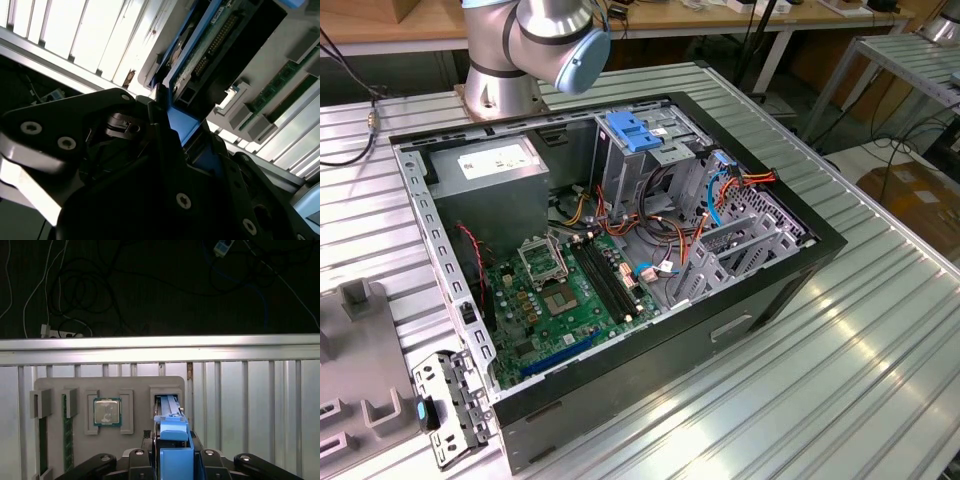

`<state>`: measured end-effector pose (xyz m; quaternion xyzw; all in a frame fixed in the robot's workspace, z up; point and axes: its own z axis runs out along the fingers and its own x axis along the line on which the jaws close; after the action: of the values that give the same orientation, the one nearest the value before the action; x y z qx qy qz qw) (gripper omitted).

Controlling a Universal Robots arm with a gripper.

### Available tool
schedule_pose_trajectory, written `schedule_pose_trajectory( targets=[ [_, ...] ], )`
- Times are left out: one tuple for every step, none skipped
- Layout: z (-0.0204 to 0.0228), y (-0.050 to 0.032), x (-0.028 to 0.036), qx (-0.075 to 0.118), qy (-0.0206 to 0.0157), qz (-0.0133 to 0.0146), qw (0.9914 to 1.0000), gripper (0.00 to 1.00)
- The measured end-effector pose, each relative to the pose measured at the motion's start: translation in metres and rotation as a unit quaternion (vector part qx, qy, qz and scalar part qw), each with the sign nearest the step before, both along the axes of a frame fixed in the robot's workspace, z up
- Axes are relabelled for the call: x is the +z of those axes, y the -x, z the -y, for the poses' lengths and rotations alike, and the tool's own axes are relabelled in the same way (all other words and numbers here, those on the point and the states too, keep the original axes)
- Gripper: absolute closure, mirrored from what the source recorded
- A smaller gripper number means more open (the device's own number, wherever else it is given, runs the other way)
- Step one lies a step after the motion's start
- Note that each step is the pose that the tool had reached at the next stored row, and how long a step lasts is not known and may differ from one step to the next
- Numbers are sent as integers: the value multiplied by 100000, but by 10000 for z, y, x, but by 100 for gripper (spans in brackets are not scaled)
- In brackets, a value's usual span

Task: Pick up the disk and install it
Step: 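Pick up the disk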

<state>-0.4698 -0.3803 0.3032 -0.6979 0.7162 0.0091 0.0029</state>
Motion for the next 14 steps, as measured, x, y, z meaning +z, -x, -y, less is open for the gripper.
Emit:
schedule_pose_trajectory(
  targets=[
    [0, 0, 8, -2, 3, -1, 100000, 63],
    [0, 0, 14, -1, -2, 2, 100000, 63],
    [0, 0, 23, 2, -2, 0, 100000, 63],
    [-1, 0, 30, 0, 0, 0, 100000, 63],
    [-1, 0, 48, 1, 0, 2, 100000, 63],
    [-1, 0, 66, 1, -1, 3, 100000, 63],
    [-1, 0, 76, 0, -1, 4, 100000, 63],
    [-1, 0, 86, 1, 0, 1, 100000, 63],
    [-1, 0, 105, 1, -1, 2, 100000, 63],
    [-2, 0, 121, 2, 0, 2, 100000, 63],
    [-2, 0, 132, 0, 0, 1, 100000, 63],
    [-2, 0, 146, 0, -1, 5, 100000, 63],
    [-2, 0, 156, 0, -1, 1, 100000, 63],
    [-2, 0, 170, 1, 0, 1, 100000, 63]
  ],
)
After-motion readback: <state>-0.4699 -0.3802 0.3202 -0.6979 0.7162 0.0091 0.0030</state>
